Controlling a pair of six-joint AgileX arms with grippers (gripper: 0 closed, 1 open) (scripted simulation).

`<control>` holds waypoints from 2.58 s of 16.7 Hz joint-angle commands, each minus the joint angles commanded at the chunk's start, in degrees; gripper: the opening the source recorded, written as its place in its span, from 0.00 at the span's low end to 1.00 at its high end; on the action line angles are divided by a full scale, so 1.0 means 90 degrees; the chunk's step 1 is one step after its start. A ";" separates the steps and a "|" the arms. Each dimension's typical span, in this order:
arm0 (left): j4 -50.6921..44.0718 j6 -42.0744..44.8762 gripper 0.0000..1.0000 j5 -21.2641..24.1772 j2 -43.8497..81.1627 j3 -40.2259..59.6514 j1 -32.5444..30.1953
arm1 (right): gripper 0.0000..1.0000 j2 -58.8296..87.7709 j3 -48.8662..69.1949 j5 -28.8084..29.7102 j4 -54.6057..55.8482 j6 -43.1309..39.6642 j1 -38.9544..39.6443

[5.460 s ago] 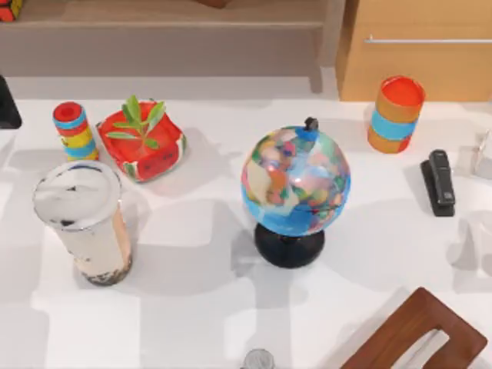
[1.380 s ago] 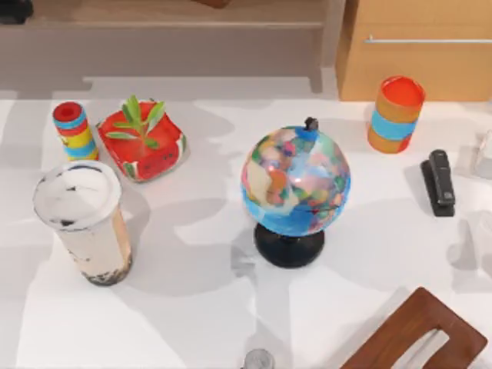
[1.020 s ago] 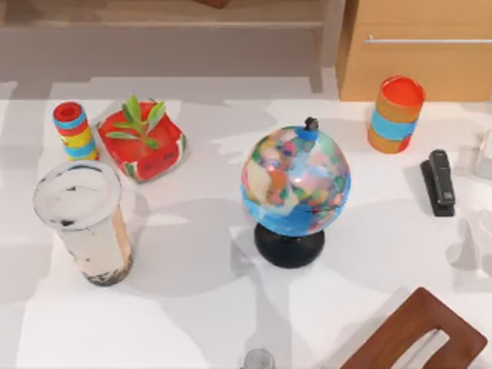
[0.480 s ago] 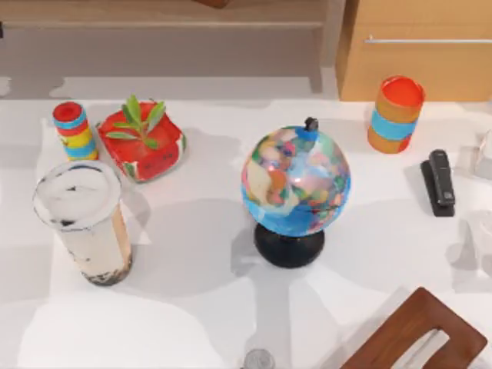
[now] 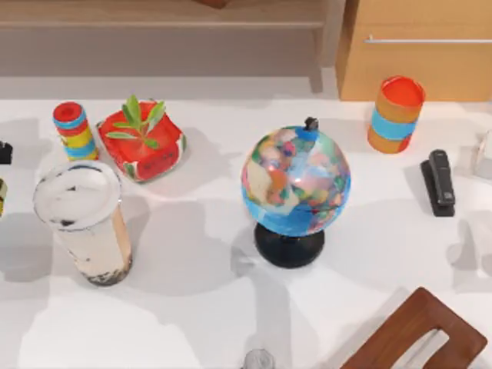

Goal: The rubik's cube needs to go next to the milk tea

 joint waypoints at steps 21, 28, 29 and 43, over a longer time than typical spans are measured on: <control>-0.0556 0.0028 0.00 -0.0144 -0.0063 -0.0031 0.0070 | 1.00 0.0000 0.0000 0.0000 0.0000 0.0000 0.0000; -0.0331 0.0021 0.00 -0.0143 -0.0126 -0.0118 0.0079 | 1.00 0.0000 0.0000 0.0000 0.0000 0.0000 0.0000; -0.0295 0.0016 0.00 -0.0144 -0.0117 -0.0157 0.0071 | 1.00 0.0000 0.0000 0.0000 0.0000 0.0000 0.0000; -0.0146 -0.0002 0.23 -0.0130 0.0169 -0.0568 -0.0031 | 1.00 0.0000 0.0000 0.0000 0.0000 0.0000 0.0000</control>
